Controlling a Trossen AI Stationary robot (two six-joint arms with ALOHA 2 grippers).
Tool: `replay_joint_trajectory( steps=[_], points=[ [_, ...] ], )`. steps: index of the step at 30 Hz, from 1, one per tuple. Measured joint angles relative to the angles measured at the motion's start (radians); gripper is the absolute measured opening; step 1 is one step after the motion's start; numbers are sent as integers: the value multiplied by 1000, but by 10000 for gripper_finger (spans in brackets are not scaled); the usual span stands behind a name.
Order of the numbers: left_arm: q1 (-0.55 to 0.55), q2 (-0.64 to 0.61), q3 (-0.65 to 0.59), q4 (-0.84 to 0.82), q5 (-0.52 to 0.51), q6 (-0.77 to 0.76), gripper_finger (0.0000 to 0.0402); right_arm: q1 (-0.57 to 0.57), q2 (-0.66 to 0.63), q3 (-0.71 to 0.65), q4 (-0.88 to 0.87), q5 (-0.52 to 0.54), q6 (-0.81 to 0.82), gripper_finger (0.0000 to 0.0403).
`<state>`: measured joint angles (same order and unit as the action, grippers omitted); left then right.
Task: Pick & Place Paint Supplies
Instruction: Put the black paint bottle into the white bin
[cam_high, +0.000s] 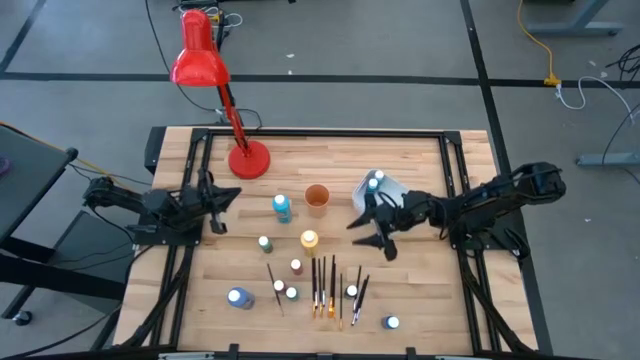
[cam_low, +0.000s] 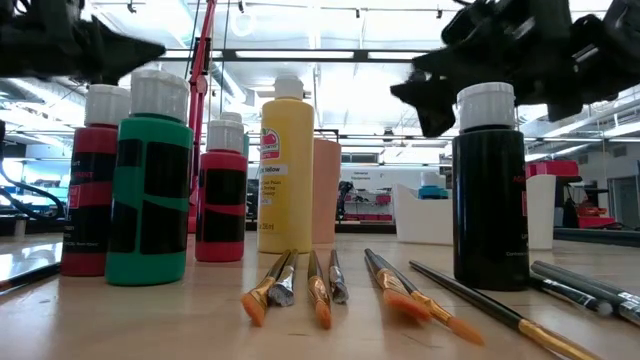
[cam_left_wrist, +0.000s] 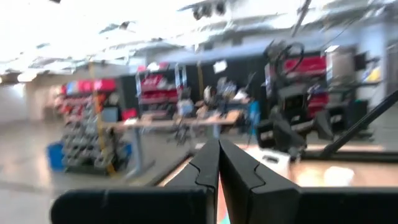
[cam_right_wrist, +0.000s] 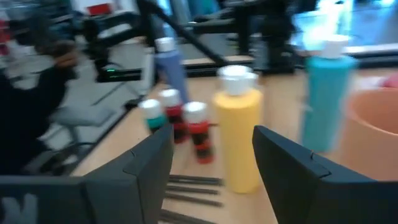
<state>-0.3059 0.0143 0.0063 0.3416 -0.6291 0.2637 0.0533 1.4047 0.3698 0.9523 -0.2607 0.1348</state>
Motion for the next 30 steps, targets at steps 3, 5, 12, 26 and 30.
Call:
replay_joint_trajectory(
  steps=[3,5,12,26,30],
  points=[
    [0,0,0,73,69,13,25,54,6,36,4,-6,-38,219],
    [0,1,0,88,111,4,39,84,18,68,1,-36,-69,216],
    [0,5,0,119,140,-43,100,152,106,210,-73,-176,-142,215],
    [0,60,48,169,385,-60,123,178,363,383,-214,-438,-280,214],
    [0,93,48,199,385,-23,121,178,382,383,-233,-430,-330,214]
  ],
)
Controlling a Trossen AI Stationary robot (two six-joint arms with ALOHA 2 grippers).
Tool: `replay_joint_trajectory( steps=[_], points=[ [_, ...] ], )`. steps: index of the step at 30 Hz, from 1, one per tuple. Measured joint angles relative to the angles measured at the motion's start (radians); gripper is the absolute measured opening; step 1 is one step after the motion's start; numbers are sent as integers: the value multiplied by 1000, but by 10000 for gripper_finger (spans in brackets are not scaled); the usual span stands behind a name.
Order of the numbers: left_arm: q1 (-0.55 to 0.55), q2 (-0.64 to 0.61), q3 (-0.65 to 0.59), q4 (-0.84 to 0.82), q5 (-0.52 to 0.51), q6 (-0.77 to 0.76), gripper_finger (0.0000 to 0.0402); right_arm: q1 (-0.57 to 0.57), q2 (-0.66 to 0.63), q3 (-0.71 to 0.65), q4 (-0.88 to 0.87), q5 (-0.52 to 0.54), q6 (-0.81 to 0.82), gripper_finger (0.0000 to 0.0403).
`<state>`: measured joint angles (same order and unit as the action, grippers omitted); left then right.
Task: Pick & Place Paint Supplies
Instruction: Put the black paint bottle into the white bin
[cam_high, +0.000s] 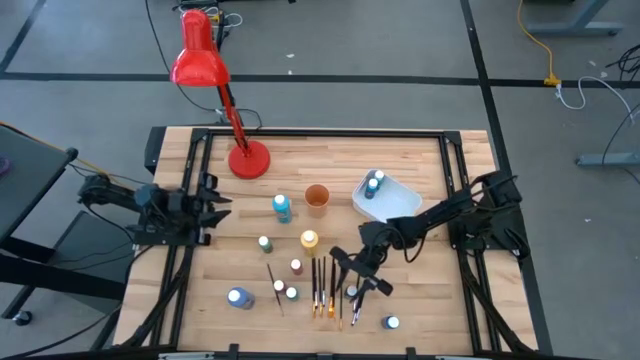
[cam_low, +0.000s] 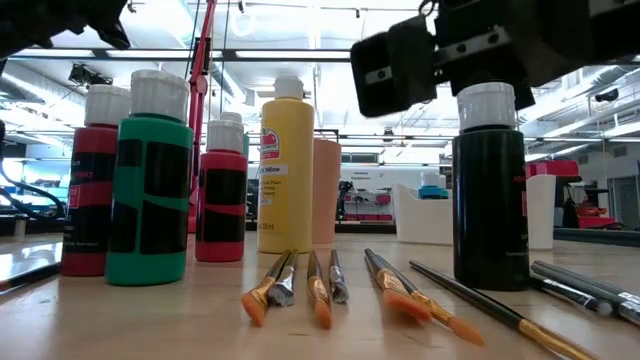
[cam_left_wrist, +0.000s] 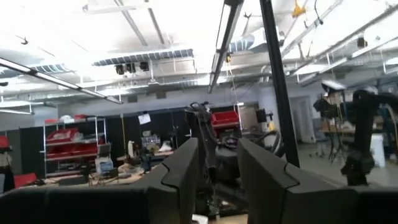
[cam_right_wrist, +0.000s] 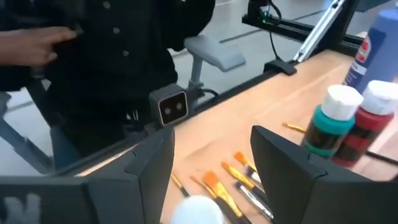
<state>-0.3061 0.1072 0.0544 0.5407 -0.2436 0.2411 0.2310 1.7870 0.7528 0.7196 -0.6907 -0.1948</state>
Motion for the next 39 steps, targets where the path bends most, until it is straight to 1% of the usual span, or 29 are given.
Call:
replay_joint_trajectory(
  steps=[13,21,26,35,39],
  points=[
    [0,50,0,3,1,7,116,21,1,0,-114,2,-75,214],
    [0,50,2,9,1,2,116,45,2,-1,-178,67,-133,211],
    [0,50,2,20,1,1,116,44,2,-2,-184,74,-136,188],
    [0,50,2,19,-2,0,115,41,2,-2,-179,92,-158,113],
    [0,50,2,19,-3,0,115,41,2,-2,-133,101,-161,111]
  ],
)
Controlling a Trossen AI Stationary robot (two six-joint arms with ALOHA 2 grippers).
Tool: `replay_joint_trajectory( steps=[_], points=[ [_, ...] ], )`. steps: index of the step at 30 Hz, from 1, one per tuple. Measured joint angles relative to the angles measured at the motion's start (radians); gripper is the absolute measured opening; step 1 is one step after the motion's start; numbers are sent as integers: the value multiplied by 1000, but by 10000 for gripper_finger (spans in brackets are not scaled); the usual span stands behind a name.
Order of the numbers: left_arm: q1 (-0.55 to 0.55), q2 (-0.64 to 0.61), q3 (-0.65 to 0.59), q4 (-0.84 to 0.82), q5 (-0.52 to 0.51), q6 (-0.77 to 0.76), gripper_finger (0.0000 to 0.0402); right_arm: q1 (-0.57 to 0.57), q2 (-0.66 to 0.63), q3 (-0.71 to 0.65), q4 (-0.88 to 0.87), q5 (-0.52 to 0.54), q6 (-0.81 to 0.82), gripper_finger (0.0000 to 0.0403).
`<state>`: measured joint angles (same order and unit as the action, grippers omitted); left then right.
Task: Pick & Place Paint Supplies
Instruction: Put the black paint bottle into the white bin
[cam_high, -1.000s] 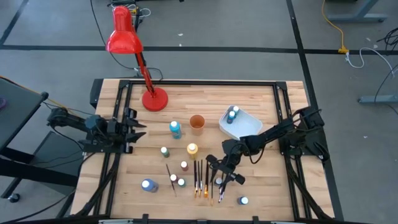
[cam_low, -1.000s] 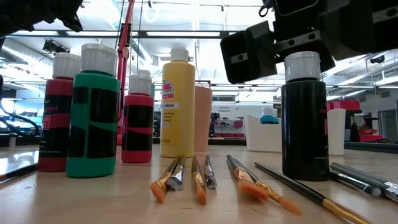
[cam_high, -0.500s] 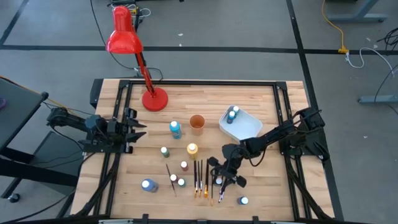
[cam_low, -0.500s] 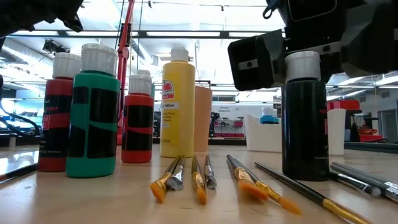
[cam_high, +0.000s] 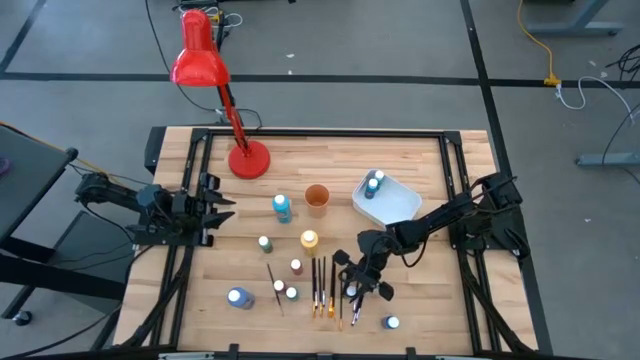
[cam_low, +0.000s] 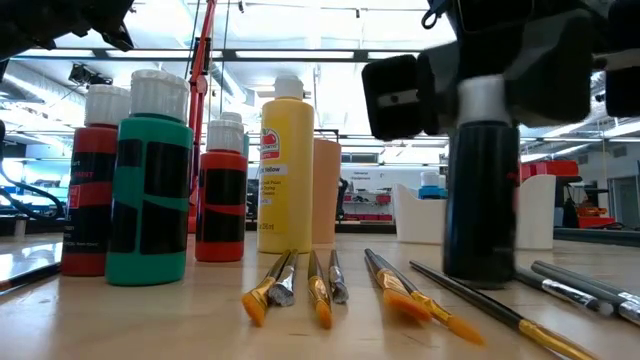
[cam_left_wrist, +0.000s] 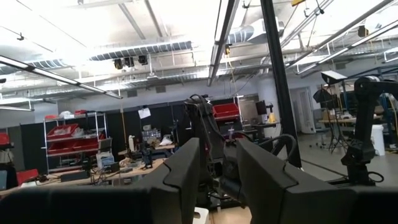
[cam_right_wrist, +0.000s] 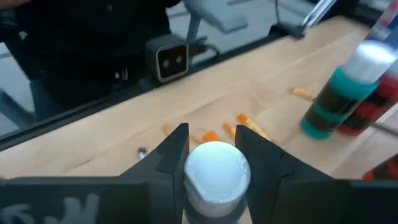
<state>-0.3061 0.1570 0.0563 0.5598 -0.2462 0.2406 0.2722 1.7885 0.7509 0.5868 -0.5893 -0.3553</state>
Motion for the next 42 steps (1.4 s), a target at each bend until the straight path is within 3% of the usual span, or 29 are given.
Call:
replay_joint_trajectory(
  steps=[8,18,35,42],
  points=[
    [0,0,0,-1,0,2,115,-2,-68,0,37,-1,4,125],
    [0,0,0,-2,0,22,115,-41,-314,0,-226,61,78,111],
    [0,0,1,-27,-4,24,115,-69,-716,0,-691,410,-5,113],
    [0,0,1,-27,-4,25,116,-69,-786,0,-845,498,-22,112]
  ],
)
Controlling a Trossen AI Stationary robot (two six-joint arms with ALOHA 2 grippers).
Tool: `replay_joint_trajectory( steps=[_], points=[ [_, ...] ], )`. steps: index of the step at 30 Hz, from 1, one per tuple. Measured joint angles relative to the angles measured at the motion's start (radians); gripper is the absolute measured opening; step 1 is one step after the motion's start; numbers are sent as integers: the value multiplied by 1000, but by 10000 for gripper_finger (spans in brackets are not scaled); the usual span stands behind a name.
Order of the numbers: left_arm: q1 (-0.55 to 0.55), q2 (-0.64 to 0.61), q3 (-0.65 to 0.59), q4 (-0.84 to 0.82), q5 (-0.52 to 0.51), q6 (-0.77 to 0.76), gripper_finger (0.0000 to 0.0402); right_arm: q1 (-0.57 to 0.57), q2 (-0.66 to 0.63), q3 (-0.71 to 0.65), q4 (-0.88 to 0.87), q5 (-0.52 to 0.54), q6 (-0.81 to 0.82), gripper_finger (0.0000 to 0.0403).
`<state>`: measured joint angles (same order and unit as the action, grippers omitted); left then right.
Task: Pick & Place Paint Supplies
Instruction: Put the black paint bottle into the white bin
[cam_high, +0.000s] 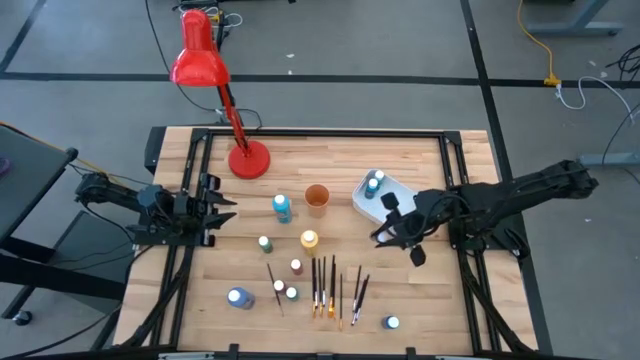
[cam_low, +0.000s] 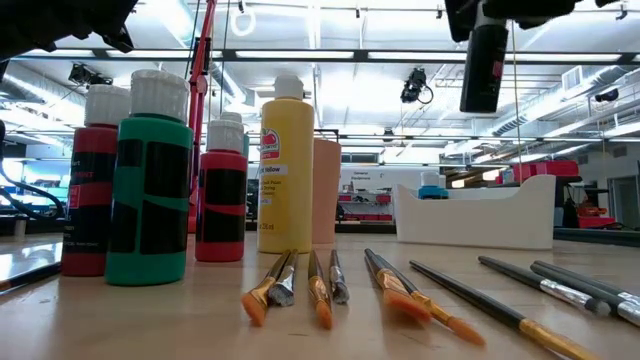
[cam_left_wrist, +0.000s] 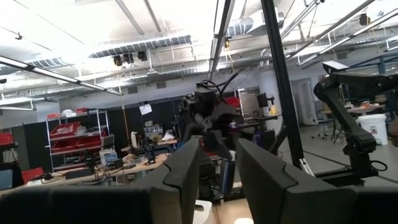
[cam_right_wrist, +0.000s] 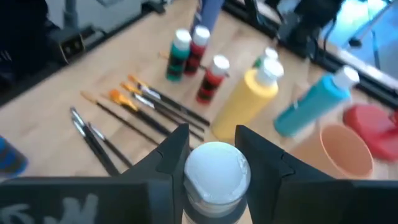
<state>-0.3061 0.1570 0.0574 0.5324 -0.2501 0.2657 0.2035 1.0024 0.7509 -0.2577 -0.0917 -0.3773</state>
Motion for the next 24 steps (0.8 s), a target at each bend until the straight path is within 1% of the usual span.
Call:
replay_joint_trajectory(
  steps=[2,4,9,13,16,19,24],
  points=[
    [0,0,0,0,0,0,116,0,-2,-10,-1,54,7,112],
    [0,0,0,0,0,0,116,-5,-1,-50,68,122,2,113],
    [0,0,0,2,0,0,116,-41,13,-221,362,294,9,115],
    [0,0,0,5,0,0,116,-56,14,-362,605,468,90,113],
    [0,0,0,5,0,0,116,-59,14,-438,739,574,144,115],
    [0,0,0,5,0,0,116,-59,14,-489,792,626,220,116],
    [0,0,0,4,0,0,116,-59,25,-521,811,638,323,116]
  ],
)
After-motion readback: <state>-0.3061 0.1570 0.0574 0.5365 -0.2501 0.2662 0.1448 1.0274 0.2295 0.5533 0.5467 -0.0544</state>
